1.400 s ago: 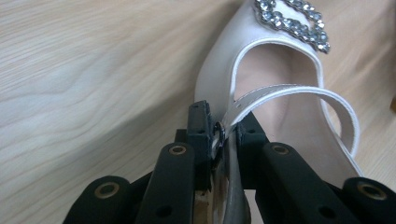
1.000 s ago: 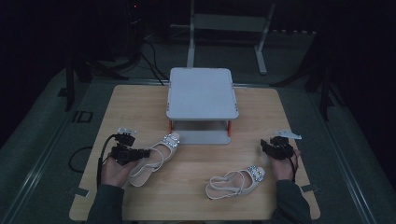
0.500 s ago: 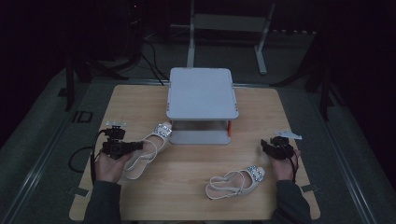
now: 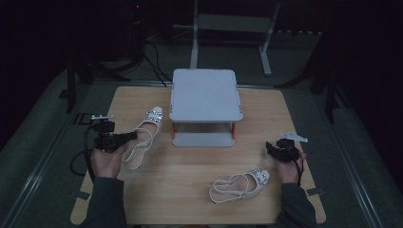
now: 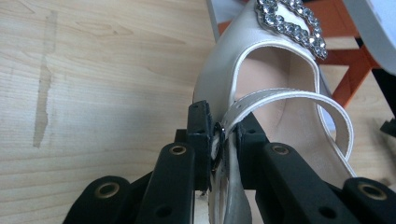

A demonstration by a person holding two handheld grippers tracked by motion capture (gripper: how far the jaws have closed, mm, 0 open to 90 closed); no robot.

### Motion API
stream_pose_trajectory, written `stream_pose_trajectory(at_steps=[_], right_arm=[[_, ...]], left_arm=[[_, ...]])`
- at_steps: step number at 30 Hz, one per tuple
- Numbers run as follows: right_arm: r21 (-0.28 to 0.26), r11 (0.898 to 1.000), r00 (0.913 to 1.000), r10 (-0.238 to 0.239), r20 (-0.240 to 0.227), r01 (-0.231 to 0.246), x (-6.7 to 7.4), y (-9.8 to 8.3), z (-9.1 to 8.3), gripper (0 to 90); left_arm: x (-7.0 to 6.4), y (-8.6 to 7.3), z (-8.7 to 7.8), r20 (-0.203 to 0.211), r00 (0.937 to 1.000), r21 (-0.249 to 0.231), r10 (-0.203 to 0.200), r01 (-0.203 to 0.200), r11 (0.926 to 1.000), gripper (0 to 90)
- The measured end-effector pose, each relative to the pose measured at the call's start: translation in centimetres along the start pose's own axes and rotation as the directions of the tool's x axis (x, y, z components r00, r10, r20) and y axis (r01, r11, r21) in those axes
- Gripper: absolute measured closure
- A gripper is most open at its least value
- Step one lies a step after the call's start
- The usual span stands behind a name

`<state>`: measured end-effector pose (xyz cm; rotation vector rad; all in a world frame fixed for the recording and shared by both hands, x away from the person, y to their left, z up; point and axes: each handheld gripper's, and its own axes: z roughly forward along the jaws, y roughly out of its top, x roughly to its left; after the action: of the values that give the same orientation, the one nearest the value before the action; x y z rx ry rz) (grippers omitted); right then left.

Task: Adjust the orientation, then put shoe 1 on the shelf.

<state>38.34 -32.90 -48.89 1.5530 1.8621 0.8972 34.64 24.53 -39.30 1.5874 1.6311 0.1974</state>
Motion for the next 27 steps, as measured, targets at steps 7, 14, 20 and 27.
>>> stream_pose_trajectory(at_steps=[7,14,20,27], right_arm=[[0.001,1.0,0.9999,0.009,0.006,-0.009,-0.1,-0.1,0.1,50.1],[0.002,1.0,0.9999,0.004,0.011,-0.004,0.0,-0.1,0.0,50.0],[0.0,1.0,0.9999,0.006,0.013,-0.006,-0.1,-0.1,0.0,50.0],[0.006,1.0,0.9999,0.005,0.012,-0.005,0.0,-0.1,0.1,50.0]], left_arm=[[0.3,0.7,-0.4,-0.017,0.9983,-0.058,-0.056,0.055,0.9968,80.7],[0.0,1.8,-1.0,-0.021,0.9947,-0.112,-0.1,0.097,0.9889,80.8],[-0.6,3.1,-1.2,-0.015,0.993,-0.126,-0.117,0.114,0.9854,80.7],[-1.6,5.2,-1.8,-0.012,0.9922,-0.148,-0.124,0.121,0.9817,80.7]])
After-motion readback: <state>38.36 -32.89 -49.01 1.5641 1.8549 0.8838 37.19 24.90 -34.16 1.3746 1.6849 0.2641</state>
